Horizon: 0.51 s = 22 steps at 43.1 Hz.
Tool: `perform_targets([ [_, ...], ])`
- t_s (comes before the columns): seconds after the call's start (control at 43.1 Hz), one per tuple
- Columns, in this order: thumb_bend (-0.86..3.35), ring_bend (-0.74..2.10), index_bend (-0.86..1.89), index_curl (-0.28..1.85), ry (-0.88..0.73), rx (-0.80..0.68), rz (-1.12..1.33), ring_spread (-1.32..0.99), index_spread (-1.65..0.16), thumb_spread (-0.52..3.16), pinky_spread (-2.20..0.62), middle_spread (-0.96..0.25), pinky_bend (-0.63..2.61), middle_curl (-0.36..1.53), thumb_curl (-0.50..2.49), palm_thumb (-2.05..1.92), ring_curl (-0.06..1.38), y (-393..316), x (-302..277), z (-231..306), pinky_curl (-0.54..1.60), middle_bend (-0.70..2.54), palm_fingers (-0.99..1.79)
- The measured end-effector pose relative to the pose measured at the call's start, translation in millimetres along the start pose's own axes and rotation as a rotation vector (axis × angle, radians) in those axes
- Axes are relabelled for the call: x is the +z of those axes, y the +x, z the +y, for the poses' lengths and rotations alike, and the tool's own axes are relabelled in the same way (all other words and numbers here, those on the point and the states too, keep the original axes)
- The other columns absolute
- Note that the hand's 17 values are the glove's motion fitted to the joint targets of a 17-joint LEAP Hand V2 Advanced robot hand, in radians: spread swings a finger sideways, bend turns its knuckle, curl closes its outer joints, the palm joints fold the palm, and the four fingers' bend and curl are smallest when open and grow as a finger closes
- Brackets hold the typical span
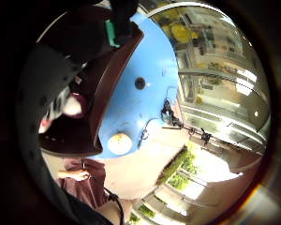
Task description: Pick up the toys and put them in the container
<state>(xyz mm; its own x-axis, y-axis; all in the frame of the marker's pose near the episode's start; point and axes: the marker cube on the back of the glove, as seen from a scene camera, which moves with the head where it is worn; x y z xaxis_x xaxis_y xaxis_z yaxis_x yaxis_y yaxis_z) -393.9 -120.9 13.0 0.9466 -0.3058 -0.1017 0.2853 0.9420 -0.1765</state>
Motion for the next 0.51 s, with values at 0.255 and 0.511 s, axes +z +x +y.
perform_targets([
  [0.255,-0.02,0.51,0.02,0.31,0.054,-0.171,-0.009,-0.05,-0.15,1.18,-0.01,0.04,1.22,0.40,0.73,0.26,0.44,39.6,3.6,22.2,0.45,0.13,-0.38],
  [0.511,-0.02,0.43,0.07,0.24,0.147,-0.161,0.065,-0.03,-0.17,1.27,0.02,0.02,1.10,0.36,0.60,0.22,0.41,126.9,3.2,74.8,0.39,0.15,-0.23],
])
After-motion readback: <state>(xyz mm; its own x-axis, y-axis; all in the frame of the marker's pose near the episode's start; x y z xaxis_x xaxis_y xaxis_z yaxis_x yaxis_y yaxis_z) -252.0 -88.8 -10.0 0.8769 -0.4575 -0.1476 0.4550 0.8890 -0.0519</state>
